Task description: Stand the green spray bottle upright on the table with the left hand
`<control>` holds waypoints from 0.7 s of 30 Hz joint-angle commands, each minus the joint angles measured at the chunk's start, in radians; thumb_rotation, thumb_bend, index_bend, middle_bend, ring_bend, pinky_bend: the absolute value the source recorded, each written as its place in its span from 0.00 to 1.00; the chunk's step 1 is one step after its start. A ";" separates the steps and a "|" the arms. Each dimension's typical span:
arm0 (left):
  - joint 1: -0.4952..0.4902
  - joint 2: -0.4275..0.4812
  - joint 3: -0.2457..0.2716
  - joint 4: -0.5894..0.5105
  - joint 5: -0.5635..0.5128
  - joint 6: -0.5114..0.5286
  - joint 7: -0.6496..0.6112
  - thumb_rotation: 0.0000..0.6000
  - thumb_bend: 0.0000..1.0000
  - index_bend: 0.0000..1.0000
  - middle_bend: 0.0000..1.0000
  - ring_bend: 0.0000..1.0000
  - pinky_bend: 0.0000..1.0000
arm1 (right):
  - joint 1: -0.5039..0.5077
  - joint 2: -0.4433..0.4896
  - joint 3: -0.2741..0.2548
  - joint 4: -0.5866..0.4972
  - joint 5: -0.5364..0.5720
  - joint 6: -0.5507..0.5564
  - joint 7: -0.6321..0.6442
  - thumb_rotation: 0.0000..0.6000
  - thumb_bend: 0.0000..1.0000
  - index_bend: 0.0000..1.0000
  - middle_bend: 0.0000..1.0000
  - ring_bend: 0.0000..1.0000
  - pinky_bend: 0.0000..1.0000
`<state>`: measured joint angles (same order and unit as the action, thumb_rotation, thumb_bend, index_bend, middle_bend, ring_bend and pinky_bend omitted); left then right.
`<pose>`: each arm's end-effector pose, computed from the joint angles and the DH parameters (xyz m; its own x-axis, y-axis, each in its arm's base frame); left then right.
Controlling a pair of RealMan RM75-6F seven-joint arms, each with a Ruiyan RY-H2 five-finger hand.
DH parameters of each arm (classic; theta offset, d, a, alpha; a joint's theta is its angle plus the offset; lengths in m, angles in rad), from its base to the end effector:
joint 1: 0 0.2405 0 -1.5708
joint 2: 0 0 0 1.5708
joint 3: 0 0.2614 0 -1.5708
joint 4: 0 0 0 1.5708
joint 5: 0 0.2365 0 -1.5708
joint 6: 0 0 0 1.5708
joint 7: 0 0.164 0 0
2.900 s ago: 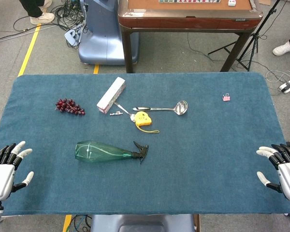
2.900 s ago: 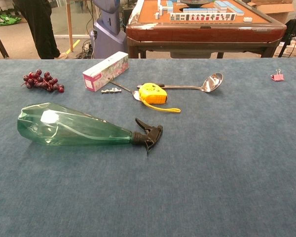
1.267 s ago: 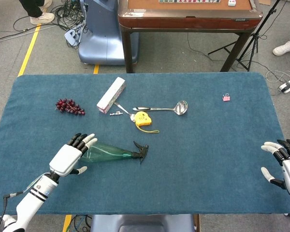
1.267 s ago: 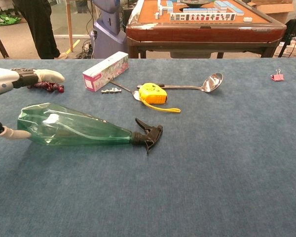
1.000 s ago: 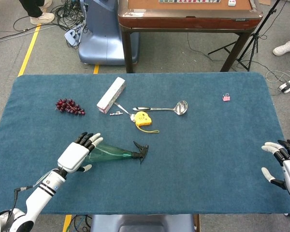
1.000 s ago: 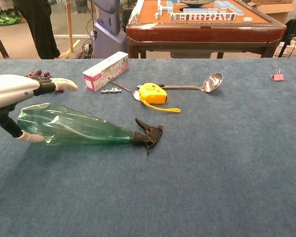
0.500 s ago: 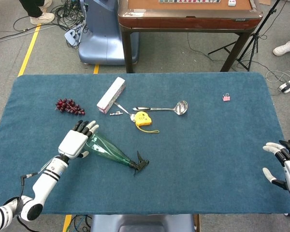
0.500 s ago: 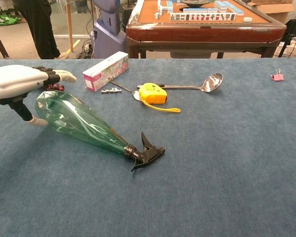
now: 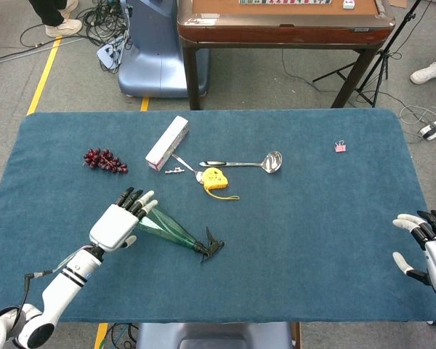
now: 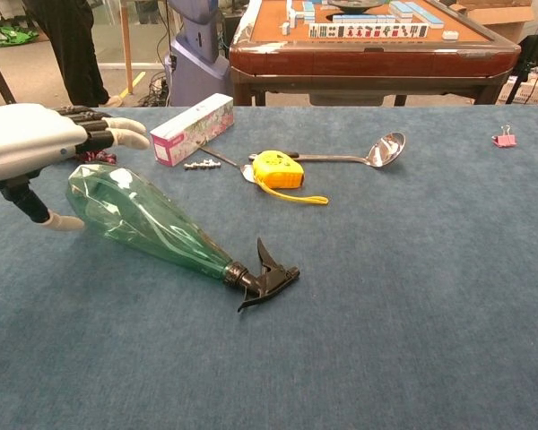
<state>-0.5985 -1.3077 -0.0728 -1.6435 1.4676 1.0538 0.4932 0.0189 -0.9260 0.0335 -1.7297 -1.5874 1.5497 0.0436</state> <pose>-0.1750 0.3185 0.0102 0.7106 0.0271 0.7030 0.5983 -0.5491 -0.5836 -0.3119 -0.1777 0.1886 0.4281 0.0191 0.9036 -0.9027 -0.0395 0.4285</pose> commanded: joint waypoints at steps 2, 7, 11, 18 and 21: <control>-0.011 -0.006 0.017 -0.042 0.026 0.001 0.048 1.00 0.22 0.18 0.07 0.00 0.00 | -0.001 0.000 -0.001 0.002 0.000 0.001 0.003 1.00 0.26 0.31 0.28 0.14 0.12; -0.027 -0.034 0.013 -0.050 0.023 -0.009 0.121 1.00 0.22 0.25 0.14 0.03 0.00 | -0.004 -0.001 -0.002 0.005 0.000 0.005 0.007 1.00 0.26 0.31 0.28 0.14 0.12; -0.050 -0.087 0.002 -0.050 -0.029 -0.035 0.283 1.00 0.22 0.26 0.16 0.04 0.00 | -0.008 -0.001 -0.004 0.009 0.001 0.007 0.012 1.00 0.26 0.31 0.28 0.14 0.12; -0.094 -0.144 -0.020 -0.053 -0.159 -0.084 0.447 1.00 0.22 0.27 0.18 0.05 0.00 | -0.005 -0.003 -0.003 0.017 0.002 0.001 0.022 1.00 0.26 0.31 0.28 0.14 0.12; -0.115 -0.164 -0.024 -0.056 -0.216 -0.097 0.512 1.00 0.22 0.27 0.19 0.05 0.00 | -0.003 -0.004 -0.003 0.020 0.003 -0.002 0.025 1.00 0.26 0.31 0.28 0.14 0.12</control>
<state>-0.6933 -1.4503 -0.0893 -1.6965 1.2879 0.9738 0.9671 0.0160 -0.9298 0.0307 -1.7095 -1.5845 1.5483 0.0690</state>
